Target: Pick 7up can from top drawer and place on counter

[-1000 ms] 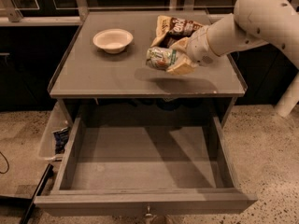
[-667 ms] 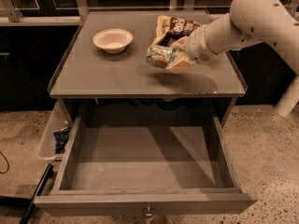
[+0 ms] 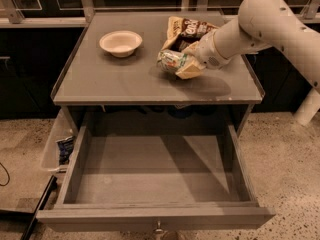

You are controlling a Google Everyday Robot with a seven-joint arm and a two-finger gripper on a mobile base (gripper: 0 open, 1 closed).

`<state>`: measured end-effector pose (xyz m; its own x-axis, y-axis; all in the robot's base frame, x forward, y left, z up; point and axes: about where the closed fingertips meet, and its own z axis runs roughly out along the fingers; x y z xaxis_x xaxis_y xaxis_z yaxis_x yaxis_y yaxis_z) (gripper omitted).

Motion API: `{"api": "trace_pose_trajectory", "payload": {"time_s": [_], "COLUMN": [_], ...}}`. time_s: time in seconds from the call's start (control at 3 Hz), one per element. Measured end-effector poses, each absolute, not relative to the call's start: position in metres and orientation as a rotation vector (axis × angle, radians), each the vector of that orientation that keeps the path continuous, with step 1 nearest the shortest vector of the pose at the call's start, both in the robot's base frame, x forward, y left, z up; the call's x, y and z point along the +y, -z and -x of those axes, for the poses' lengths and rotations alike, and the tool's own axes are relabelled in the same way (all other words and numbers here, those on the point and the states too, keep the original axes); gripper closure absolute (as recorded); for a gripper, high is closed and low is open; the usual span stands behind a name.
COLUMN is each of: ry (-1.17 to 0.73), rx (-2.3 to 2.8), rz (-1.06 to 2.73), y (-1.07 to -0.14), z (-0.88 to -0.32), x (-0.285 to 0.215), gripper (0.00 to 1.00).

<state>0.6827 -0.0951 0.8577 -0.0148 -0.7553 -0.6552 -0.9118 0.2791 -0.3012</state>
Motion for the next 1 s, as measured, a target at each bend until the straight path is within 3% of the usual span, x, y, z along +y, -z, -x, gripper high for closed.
{"api": "trace_pose_trajectory", "payload": {"time_s": [0.33,1.0], "ry": [-0.274,-0.275], "rx": [1.830,1.830], "rz": [1.499,1.499], "y": [-0.8464,-0.8464], "z": [-0.6835,-0.6835], "x": [-0.0963,-0.0963], "gripper": [1.00,0.58]}}
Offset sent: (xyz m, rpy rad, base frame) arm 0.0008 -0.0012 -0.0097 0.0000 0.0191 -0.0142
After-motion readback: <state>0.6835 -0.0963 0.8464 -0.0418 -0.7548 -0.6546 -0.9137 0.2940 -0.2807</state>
